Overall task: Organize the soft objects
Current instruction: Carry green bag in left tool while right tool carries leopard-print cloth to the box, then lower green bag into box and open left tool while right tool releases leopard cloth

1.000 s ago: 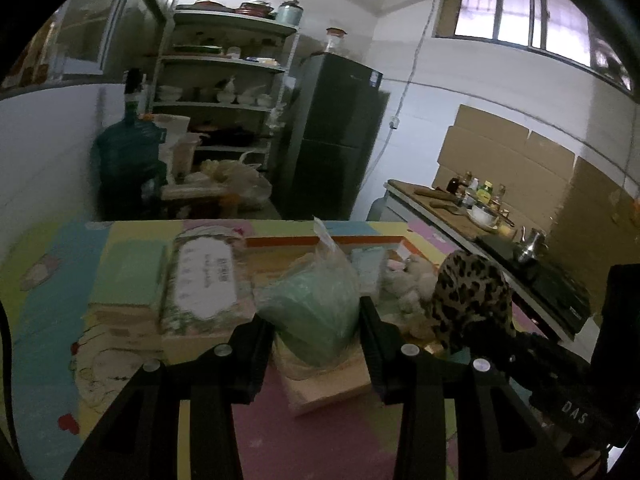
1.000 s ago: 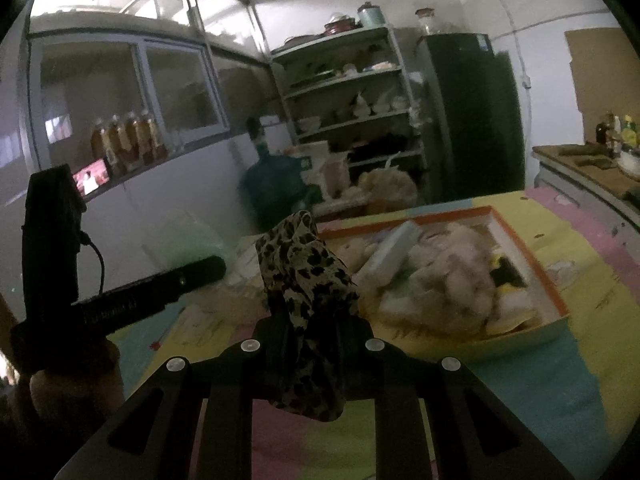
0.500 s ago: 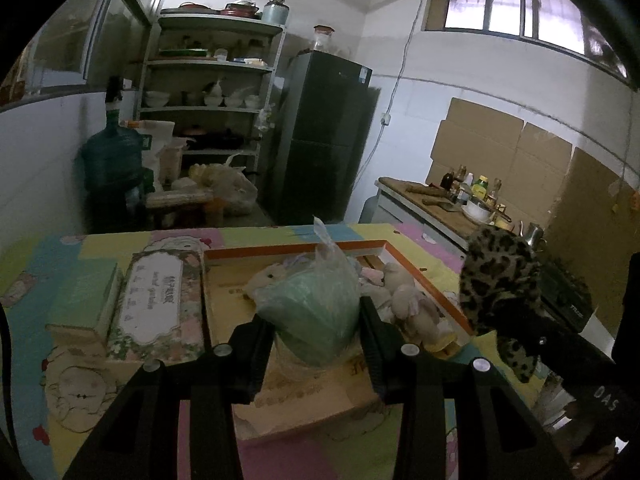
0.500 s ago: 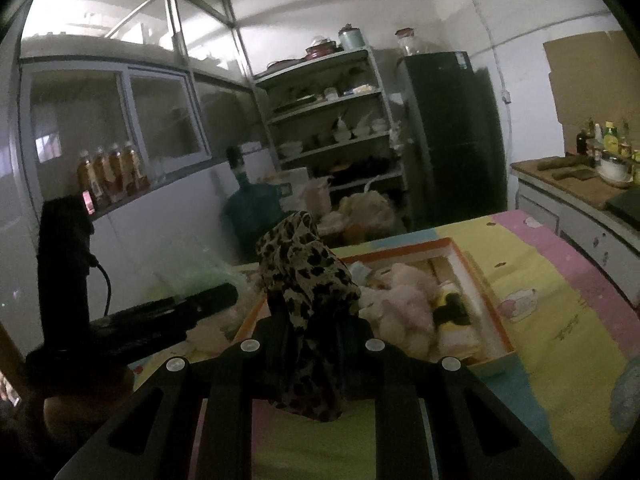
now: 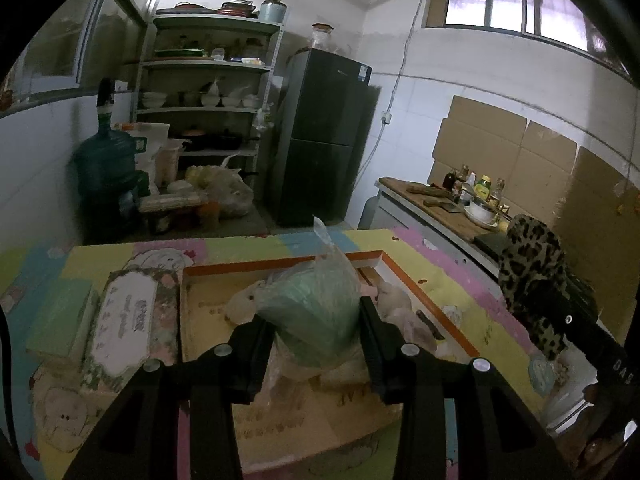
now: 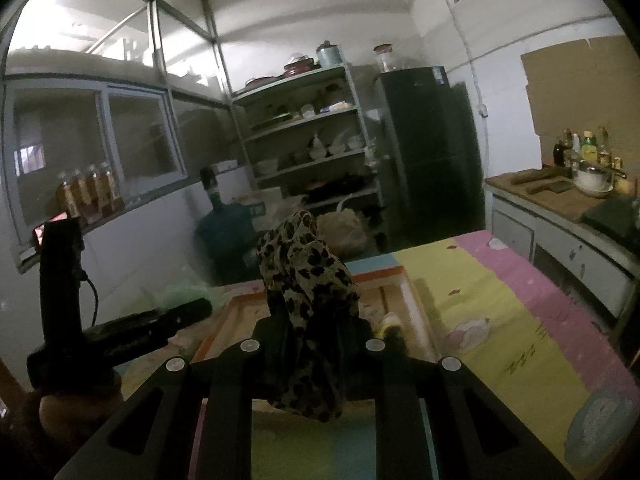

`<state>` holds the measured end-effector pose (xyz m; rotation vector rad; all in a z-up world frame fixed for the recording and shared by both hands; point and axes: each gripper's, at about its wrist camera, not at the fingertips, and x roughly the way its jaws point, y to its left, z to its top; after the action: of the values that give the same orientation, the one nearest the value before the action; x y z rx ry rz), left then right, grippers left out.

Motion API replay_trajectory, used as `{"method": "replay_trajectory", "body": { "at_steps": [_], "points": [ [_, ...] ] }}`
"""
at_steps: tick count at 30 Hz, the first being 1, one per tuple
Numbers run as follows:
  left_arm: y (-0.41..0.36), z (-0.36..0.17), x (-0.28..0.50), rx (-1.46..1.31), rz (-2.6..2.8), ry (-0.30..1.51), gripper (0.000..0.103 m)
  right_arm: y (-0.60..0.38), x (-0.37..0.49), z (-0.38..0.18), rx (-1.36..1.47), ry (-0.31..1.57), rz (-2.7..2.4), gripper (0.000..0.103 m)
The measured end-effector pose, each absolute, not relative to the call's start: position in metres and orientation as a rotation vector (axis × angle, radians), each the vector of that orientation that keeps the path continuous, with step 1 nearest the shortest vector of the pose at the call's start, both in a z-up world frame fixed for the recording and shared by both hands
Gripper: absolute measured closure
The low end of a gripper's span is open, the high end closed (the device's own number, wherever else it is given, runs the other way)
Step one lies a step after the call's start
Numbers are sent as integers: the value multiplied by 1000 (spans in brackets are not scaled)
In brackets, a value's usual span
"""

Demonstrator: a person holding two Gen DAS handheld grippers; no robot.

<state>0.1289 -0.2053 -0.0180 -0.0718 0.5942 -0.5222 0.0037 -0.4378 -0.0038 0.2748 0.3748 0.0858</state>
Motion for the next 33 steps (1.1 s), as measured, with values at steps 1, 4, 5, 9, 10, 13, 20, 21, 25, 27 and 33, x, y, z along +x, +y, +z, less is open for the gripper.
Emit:
{"method": "replay_trajectory", "body": {
  "at_steps": [1,4,5,9,10,13,20,21,25,27,33],
  "points": [
    [-207,-18,131,-73,-520,594,61,-441,6,-3,274,374,86,85],
    [-213,-19,140,-74,-516,603,61,-448,18,-3,265,376,87,84],
    [-214,-20,142,-75,-516,605,61,-450,22,-2,264,379,90,84],
    [-221,-21,153,-80,-510,613,61,-457,40,-4,257,396,104,84],
    [-222,-21,155,-81,-507,615,61,-459,44,-4,255,401,107,84],
    [-226,-23,164,-87,-500,625,61,-464,60,-6,258,419,125,84],
    [-229,-25,184,-99,-463,639,61,-478,98,-15,277,466,134,84],
    [-229,-25,187,-100,-458,641,61,-480,105,-16,282,477,132,84],
    [-229,-28,196,-106,-442,655,61,-484,127,-23,310,512,156,84],
    [-228,-31,201,-111,-435,667,61,-486,137,-26,317,531,166,84],
    [-226,-46,214,-113,-410,722,61,-485,165,-40,336,597,212,84]
  ]
}}
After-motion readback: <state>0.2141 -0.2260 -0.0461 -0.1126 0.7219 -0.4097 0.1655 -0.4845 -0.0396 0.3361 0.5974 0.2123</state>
